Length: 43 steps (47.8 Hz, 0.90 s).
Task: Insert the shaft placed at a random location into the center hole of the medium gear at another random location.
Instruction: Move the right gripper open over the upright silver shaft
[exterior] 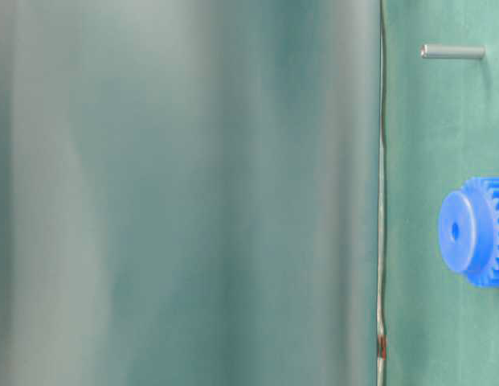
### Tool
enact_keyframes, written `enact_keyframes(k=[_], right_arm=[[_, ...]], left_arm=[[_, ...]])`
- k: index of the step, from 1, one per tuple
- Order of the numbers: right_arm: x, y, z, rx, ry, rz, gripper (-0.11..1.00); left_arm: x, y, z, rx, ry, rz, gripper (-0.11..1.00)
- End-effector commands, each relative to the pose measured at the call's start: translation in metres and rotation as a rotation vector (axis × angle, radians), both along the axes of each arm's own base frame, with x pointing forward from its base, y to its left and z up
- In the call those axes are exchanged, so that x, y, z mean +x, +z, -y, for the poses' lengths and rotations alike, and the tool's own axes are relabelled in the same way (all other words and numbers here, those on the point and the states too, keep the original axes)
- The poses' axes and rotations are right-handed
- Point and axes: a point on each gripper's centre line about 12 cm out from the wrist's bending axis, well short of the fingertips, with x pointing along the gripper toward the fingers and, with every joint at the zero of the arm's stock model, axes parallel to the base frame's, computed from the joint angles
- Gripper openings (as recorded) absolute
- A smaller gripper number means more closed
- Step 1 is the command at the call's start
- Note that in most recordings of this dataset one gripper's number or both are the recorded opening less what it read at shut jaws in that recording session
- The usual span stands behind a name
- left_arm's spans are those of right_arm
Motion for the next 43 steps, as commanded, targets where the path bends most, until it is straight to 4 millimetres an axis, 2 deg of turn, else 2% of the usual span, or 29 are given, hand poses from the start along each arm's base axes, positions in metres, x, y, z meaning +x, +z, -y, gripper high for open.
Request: enact_keyframes(k=[1, 14, 30, 33, 36, 43], right_arm=[[0.001, 0.003, 0.0, 0.0, -0.001, 0.0, 0.01], [0.011, -0.016, 0.008, 0.018, -0.038, -0.113, 0.01], [0.037, -0.064, 0.038, 0.058, -0.164, -0.286, 0.02], [0.044, -0.073, 0.044, 0.06, -0.182, -0.308, 0.1], [0.051, -0.084, 0.049, 0.065, -0.197, -0.324, 0.23], [0.064, -0.114, 0.057, 0.073, -0.22, -0.382, 0.67]], left_arm=[[0.003, 0.01, 0.001, 0.0, -0.006, 0.02, 0.0], [0.002, 0.011, 0.001, 0.003, -0.006, 0.021, 0.0], [0.002, 0.009, 0.001, 0.004, -0.006, 0.008, 0.0], [0.002, 0.008, 0.001, 0.004, -0.007, 0.003, 0.0], [0.002, 0.008, 0.001, 0.003, -0.006, 0.0, 0.0], [0.002, 0.008, 0.001, 0.004, -0.007, -0.002, 0.0]])
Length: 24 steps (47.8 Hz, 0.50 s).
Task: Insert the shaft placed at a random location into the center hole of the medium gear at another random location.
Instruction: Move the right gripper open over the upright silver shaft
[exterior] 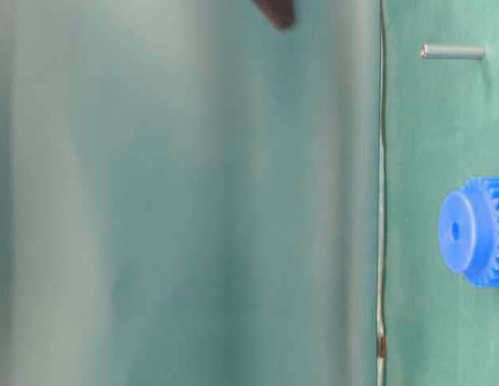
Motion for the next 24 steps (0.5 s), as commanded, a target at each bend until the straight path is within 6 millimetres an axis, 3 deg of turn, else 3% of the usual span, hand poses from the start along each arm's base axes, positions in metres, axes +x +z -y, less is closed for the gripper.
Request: enact_keyframes(k=[1, 4, 14, 24], right_arm=[[0.012, -0.01, 0.007, 0.012, -0.021, 0.001, 0.73], [0.017, -0.025, 0.01, 0.024, -0.036, -0.031, 0.86], [0.021, -0.057, 0.021, 0.047, -0.085, -0.085, 0.79], [0.02, -0.069, 0.026, 0.051, -0.11, -0.09, 0.78]], left_arm=[[0.002, 0.01, 0.0, 0.001, -0.002, 0.025, 0.0], [0.002, 0.01, 0.0, 0.001, -0.002, 0.025, 0.0], [0.003, 0.008, 0.0, -0.002, -0.002, 0.015, 0.0], [0.003, 0.007, 0.0, -0.003, -0.002, 0.014, 0.0]])
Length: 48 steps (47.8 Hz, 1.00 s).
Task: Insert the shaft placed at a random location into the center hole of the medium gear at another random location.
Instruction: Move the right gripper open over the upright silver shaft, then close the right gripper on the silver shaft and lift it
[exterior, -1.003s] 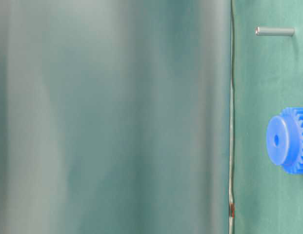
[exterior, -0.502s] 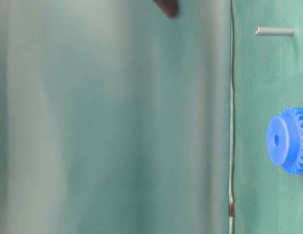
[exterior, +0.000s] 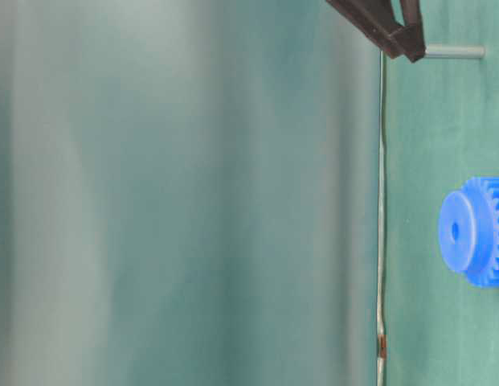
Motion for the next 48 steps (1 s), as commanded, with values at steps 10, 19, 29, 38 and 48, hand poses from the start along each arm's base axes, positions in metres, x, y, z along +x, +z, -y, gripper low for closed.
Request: enact_keyframes(k=[10, 19, 29, 38, 48], right_arm=[[0.005, -0.004, 0.006, 0.005, -0.023, 0.014, 0.78], [0.004, -0.006, 0.008, 0.007, -0.032, 0.009, 0.77], [0.004, -0.007, 0.009, 0.009, -0.036, 0.006, 0.75], [0.007, -0.008, 0.011, 0.013, -0.046, 0.007, 0.68], [0.01, -0.009, 0.013, 0.012, -0.053, 0.005, 0.34]], left_arm=[[0.003, 0.007, 0.0, 0.0, 0.0, 0.012, 0.0], [0.003, 0.006, 0.0, 0.0, 0.0, 0.008, 0.0], [0.003, 0.006, 0.0, 0.0, 0.0, 0.005, 0.0], [0.003, 0.006, 0.0, -0.002, 0.0, 0.005, 0.0], [0.003, 0.005, 0.0, 0.0, -0.001, 0.003, 0.0]])
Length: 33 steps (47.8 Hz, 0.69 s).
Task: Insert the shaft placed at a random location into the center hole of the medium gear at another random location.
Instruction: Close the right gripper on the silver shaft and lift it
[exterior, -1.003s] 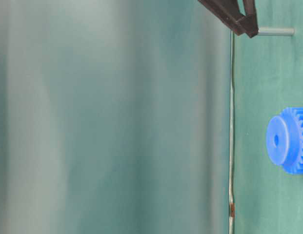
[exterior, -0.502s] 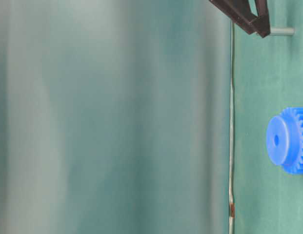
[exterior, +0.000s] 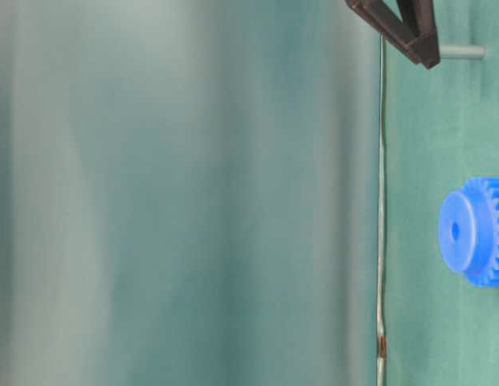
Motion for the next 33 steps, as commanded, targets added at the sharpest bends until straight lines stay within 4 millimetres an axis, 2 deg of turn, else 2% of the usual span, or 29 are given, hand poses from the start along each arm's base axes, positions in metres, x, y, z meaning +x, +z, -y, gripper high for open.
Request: enact_keyframes(k=[1, 3, 5, 22, 33], right_arm=[[0.005, 0.006, 0.004, -0.006, -0.012, 0.035, 0.3], [0.005, 0.005, 0.004, -0.005, -0.013, 0.032, 0.19], [0.005, 0.006, 0.004, -0.006, -0.012, 0.032, 0.13], [0.006, 0.006, 0.004, -0.008, -0.01, 0.033, 0.13], [0.01, 0.029, 0.004, -0.009, -0.007, 0.066, 0.13]], left_arm=[[0.002, 0.007, 0.0, 0.0, -0.002, 0.015, 0.0], [0.002, 0.007, 0.0, 0.001, -0.001, 0.014, 0.0], [0.002, 0.007, 0.0, 0.0, 0.0, 0.014, 0.0], [0.002, 0.006, 0.0, 0.0, 0.0, 0.009, 0.0], [0.002, 0.006, 0.0, 0.0, -0.002, 0.009, 0.0]])
